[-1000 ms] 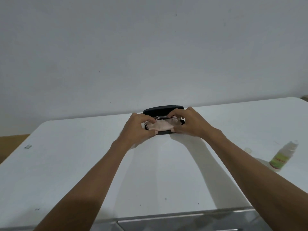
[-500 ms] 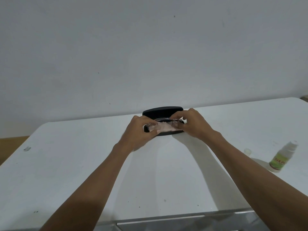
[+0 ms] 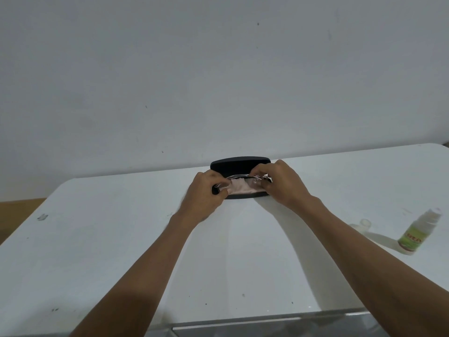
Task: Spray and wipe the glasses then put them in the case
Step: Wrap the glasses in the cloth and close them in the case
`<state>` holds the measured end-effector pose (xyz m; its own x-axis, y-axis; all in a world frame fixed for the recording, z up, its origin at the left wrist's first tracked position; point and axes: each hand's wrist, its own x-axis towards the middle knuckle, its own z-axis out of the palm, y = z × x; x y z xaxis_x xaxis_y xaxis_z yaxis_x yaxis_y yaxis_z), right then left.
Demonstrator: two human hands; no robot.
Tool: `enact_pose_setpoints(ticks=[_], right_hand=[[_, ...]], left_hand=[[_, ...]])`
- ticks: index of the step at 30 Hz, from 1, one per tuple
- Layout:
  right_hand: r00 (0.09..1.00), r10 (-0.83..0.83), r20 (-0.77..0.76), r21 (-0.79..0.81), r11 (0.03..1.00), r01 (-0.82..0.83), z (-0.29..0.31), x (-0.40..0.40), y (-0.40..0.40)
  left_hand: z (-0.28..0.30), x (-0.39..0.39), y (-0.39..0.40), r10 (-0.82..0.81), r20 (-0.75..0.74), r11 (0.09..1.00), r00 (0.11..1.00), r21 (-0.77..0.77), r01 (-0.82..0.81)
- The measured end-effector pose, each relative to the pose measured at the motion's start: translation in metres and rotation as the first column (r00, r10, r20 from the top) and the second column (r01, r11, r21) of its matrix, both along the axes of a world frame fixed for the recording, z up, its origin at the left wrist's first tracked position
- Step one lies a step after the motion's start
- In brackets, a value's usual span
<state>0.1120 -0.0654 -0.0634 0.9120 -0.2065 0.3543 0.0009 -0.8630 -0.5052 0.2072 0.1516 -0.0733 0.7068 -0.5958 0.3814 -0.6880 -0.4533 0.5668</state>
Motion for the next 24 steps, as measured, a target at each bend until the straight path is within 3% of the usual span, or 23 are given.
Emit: enact_pose_setpoints(ticks=[4,8,12,24], right_hand=[[0.999,-0.023,0.048,-0.053,0.998,0.025,-0.003,-0.004,0.003],[0.986,-0.018,0.164,-0.050,0.998,0.027,-0.004,-0.020,0.008],[0.996,0.019,0.091,-0.152,0.988,-0.005,-0.002,-0.032,0.011],[0.997,-0.073,0.021,-0.276,0.958,0.076,-0.001,-0.040,0.008]], left_hand=[[0.003,-0.005,0.003,-0.007,0.015,1.000,1.000,-0.003,0.008],[0.003,-0.018,0.008,0.021,0.161,0.999,0.987,-0.033,-0.016],[0.003,-0.027,0.008,-0.035,0.285,0.999,0.958,0.044,0.024],[0.004,-0.030,0.009,0.039,0.266,0.994,0.963,0.087,-0.064]])
